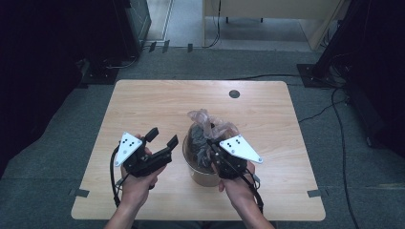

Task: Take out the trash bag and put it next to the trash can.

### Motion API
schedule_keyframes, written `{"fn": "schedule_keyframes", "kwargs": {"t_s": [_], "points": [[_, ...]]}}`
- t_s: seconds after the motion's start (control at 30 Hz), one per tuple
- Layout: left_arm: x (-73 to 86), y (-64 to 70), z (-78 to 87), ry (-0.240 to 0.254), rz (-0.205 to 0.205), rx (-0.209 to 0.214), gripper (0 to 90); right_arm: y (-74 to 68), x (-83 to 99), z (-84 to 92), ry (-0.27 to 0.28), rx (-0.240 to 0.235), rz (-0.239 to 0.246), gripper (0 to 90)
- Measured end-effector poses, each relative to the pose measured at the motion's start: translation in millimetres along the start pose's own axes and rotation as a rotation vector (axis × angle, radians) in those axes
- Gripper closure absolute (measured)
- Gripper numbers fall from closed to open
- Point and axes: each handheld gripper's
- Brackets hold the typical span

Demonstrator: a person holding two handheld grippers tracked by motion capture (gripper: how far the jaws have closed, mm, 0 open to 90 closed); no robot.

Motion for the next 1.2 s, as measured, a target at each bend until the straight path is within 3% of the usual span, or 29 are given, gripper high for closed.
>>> {"fn": "schedule_keyframes", "kwargs": {"t_s": [0.13,0.27,0.4,0.5,0.6,0.77,0.83,1.07,1.2], "points": [[25.3,-28.5,3.9,-0.063,0.039,-0.082,25.1,1.7,-5.4,4.1,0.028,-0.010,0.009,90.0],[53.5,-53.5,5.4,-0.147,0.037,-0.167,24.0,0.8,-12.1,9.0,0.060,-0.021,0.017,90.0],[80.4,-80.7,4.8,-0.225,0.078,-0.266,23.2,0.2,-17.9,12.1,0.075,-0.023,0.023,90.0],[92.8,-98.6,3.8,-0.295,0.057,-0.303,19.2,-0.3,-22.4,13.2,0.081,-0.024,0.027,90.0],[102.9,-112.2,5.9,-0.344,0.043,-0.369,19.2,-0.5,-26.8,15.3,0.096,-0.029,0.028,90.0],[112.6,-124.2,6.6,-0.426,-0.007,-0.429,18.7,0.7,-33.6,18.8,0.116,-0.031,0.023,90.0],[115.3,-128.5,6.5,-0.453,0.002,-0.429,18.4,0.8,-37.1,21.2,0.125,-0.032,0.023,90.0],[118.4,-128.6,4.6,-0.465,-0.055,-0.450,18.3,3.0,-51.4,29.8,0.160,-0.035,0.041,90.0],[118.3,-128.8,4.6,-0.466,-0.053,-0.447,18.2,5.9,-60.3,35.2,0.188,-0.028,0.044,90.0]]}}
Point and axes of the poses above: each handheld gripper's, and its own axes: z roughly backward along the jaws, x roughly out of its underside, y roughly to its right
